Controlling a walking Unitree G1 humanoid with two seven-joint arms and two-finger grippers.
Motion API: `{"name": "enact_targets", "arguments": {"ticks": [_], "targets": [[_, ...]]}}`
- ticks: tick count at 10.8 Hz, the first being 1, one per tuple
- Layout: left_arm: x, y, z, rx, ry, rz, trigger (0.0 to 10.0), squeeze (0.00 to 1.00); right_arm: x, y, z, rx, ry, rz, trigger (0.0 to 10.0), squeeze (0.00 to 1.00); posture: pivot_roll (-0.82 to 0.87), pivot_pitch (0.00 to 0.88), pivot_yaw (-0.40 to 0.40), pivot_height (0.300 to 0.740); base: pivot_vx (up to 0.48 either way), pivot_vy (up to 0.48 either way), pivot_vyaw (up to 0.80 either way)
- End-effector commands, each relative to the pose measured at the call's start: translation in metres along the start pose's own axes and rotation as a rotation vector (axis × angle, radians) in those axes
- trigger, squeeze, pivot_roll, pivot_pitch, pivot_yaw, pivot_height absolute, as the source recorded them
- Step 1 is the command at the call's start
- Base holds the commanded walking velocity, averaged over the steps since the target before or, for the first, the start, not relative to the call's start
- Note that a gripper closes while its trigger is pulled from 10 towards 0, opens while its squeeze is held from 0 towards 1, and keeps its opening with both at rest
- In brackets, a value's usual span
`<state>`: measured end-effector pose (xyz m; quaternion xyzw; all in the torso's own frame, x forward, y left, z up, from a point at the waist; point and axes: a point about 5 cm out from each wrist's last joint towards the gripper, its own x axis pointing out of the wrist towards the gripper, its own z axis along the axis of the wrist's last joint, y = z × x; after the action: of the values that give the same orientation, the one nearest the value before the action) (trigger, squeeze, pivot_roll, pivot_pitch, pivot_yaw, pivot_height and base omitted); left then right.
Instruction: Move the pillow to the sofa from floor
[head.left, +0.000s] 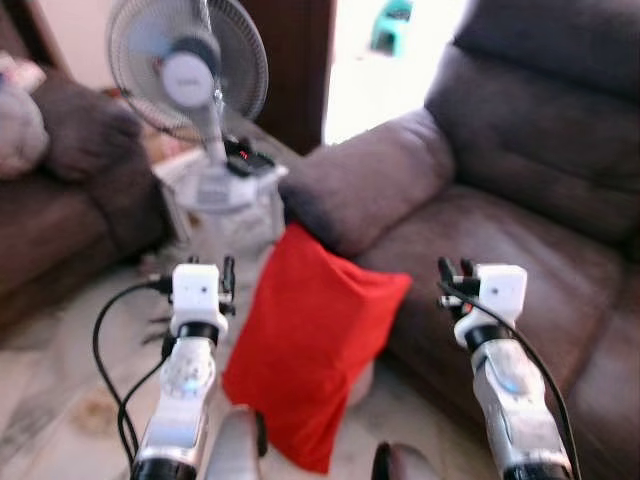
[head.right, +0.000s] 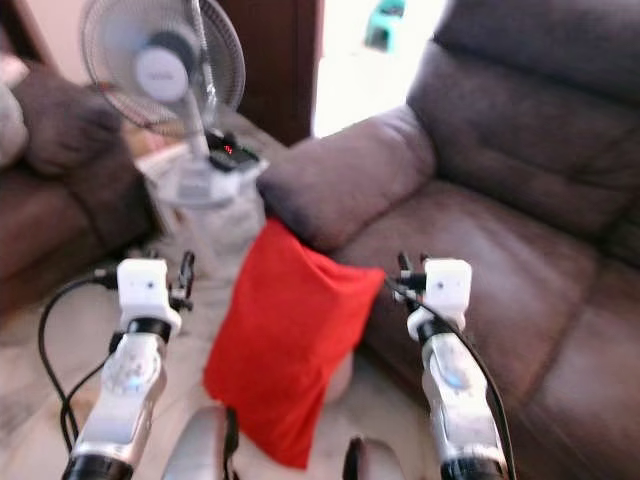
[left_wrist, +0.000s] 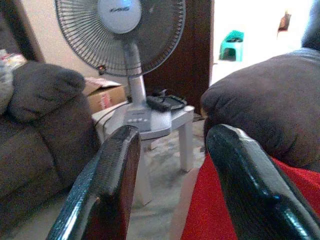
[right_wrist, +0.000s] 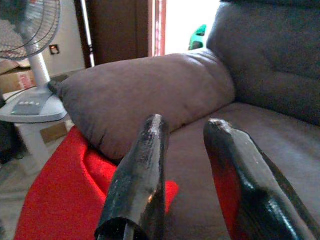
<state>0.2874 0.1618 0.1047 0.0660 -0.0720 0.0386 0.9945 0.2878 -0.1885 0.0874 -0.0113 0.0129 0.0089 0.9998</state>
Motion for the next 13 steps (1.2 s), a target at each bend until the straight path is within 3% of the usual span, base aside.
{"name": "enact_targets", "arguments": {"ticks": [1,4,8,10,11,13], "targets": [[0.003,-0.004,0.004,-0.003,-0.01,-0.02,10.0,0.0,0.002,0.0006,0.0046,0.004,-0.013,0.005,10.0,0.0,0.0,0.022,-0.056,0.626,0.0,0.0,0.0],[0.0057,-0.0036,0.0024,-0.001,0.015,-0.023,10.0,0.0,0.0019,0.0035,0.0067,-0.02,-0.022,0.034,10.0,0.0,0.0,0.021,-0.056,0.626,0.0,0.0,0.53],[0.0077,-0.0036,-0.0006,0.012,0.043,-0.029,10.0,0.0,0.0025,0.0035,0.0044,0.006,-0.001,0.035,10.0,0.0,0.0,0.027,-0.056,0.626,0.0,0.0,0.0],[0.0083,-0.0023,0.0,0.008,0.04,-0.022,10.0,0.0,0.0016,0.0063,0.0069,-0.031,-0.018,0.057,10.0,0.0,0.0,0.031,-0.055,0.626,0.296,0.0,0.69],[0.0084,-0.0021,0.0002,0.004,0.039,-0.023,10.0,0.0,0.0015,0.0046,0.0059,0.026,-0.015,0.031,10.0,0.0,0.0,0.032,-0.055,0.626,0.251,0.0,0.0],[0.0085,-0.0022,0.0003,0.006,0.041,-0.026,10.0,0.0,0.0022,0.0047,0.007,0.018,-0.019,0.037,10.0,0.0,0.0,0.033,-0.054,0.626,0.3,0.0,0.0]]}}
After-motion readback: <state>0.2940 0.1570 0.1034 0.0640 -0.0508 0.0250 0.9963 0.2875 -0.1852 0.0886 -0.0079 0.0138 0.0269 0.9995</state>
